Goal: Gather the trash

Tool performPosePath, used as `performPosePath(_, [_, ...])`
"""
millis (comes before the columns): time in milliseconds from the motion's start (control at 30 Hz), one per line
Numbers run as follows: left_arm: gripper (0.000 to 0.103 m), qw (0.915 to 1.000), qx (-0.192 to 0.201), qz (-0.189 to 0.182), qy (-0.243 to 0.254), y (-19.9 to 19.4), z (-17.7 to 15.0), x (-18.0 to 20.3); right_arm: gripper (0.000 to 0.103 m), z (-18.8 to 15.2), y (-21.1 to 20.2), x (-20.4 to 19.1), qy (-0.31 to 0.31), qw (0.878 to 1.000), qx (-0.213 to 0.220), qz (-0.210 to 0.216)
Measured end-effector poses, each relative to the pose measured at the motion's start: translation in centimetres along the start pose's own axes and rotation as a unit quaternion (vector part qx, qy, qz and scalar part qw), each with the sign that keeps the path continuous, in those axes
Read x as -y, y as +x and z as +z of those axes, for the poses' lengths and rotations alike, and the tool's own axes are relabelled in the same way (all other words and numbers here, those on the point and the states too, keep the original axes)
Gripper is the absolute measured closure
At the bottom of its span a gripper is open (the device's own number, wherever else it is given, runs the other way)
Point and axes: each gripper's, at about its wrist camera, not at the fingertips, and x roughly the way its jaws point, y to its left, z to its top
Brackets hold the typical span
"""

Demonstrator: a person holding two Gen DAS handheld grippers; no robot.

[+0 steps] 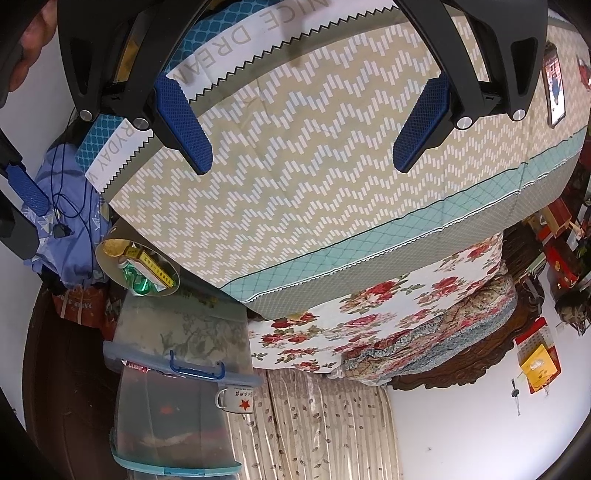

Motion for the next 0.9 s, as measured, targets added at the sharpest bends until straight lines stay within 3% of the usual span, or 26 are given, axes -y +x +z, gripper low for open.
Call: performPosePath(900, [0.009,1.0,-0.008,-0.002,0.004,0.4,-0.3,-0.3,0.01,0.06,0.06,0.04,-0.002,1.0,-0.001,0.001])
